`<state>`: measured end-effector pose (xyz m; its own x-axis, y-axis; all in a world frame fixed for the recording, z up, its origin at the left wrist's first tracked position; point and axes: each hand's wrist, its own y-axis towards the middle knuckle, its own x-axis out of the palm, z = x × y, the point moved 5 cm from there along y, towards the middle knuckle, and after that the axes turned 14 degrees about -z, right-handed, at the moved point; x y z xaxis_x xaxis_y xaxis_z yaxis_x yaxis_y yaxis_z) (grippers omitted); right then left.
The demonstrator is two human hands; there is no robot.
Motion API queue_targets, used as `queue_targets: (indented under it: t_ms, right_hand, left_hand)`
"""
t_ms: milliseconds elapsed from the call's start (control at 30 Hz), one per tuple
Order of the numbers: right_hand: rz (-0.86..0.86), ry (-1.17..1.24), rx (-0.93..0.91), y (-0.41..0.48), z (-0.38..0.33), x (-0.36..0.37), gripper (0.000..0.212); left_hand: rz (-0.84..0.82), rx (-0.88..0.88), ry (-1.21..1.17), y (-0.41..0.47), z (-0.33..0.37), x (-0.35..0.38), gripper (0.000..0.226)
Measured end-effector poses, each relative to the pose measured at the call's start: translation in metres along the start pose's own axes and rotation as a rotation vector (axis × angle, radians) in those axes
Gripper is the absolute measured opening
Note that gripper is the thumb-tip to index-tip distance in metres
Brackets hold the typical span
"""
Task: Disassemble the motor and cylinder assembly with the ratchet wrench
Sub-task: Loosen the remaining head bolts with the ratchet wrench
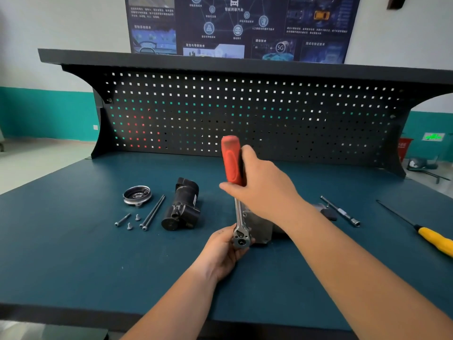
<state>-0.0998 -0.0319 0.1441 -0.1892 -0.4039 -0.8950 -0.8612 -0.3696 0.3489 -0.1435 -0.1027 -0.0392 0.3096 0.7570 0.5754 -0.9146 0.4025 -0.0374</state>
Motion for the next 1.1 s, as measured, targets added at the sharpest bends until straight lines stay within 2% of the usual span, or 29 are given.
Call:
queue_targets:
  t_ms: [67,200,333,467,533,600,700,833,900,1000,1100]
  right_hand:
    - [0.003,0.120,0.058,-0.005,0.012,-0.001,0.035]
    - [0.144,0.505,0.128,-0.033,0.042,0.008,0.022]
    - [0.309,0.925,0.287,-0.066,0.083,0.024,0.008]
    - [0.376,1.481,0.507,-0.097,0.117,0.068,0.006]
    - [0.386,1.760,0.563,-0.110,0.120,0.089,0.008]
    - [0.390,1.923,0.581,-0.118,0.117,0.106,0.011]
    - [0.465,1.974,0.539,-0.122,0.113,0.117,0.014]
    - [0.655,1.852,0.386,-0.114,0.108,0.099,0.010]
    - [0.709,1.777,0.281,-0.104,0.100,0.081,0.017]
    - [0.663,1.637,0.114,-0.081,0.078,0.053,0.028]
    - [0.528,1.333,0.011,-0.057,0.054,0.030,0.039]
  left_hand:
    - [-0.015,0.015,-0.005,0.001,0.001,0.002,0.038]
    - [-0.033,0.025,-0.015,-0.001,0.002,0.006,0.020]
    - [-0.020,0.024,-0.013,0.000,0.002,0.005,0.020]
    - [-0.017,0.027,0.009,0.000,0.002,0.005,0.030]
    - [-0.015,0.029,0.020,-0.001,0.002,0.006,0.027]
    - [-0.021,0.030,0.021,-0.001,0.002,0.007,0.024]
    - [-0.030,0.014,0.020,-0.002,0.001,0.007,0.023]
    - [-0.034,-0.010,0.019,-0.003,0.001,0.006,0.023]
    - [-0.041,-0.020,0.005,-0.004,0.001,0.006,0.023]
    - [-0.046,-0.036,-0.009,-0.005,0.001,0.007,0.022]
    - [-0.043,-0.042,0.002,-0.005,0.002,0.007,0.020]
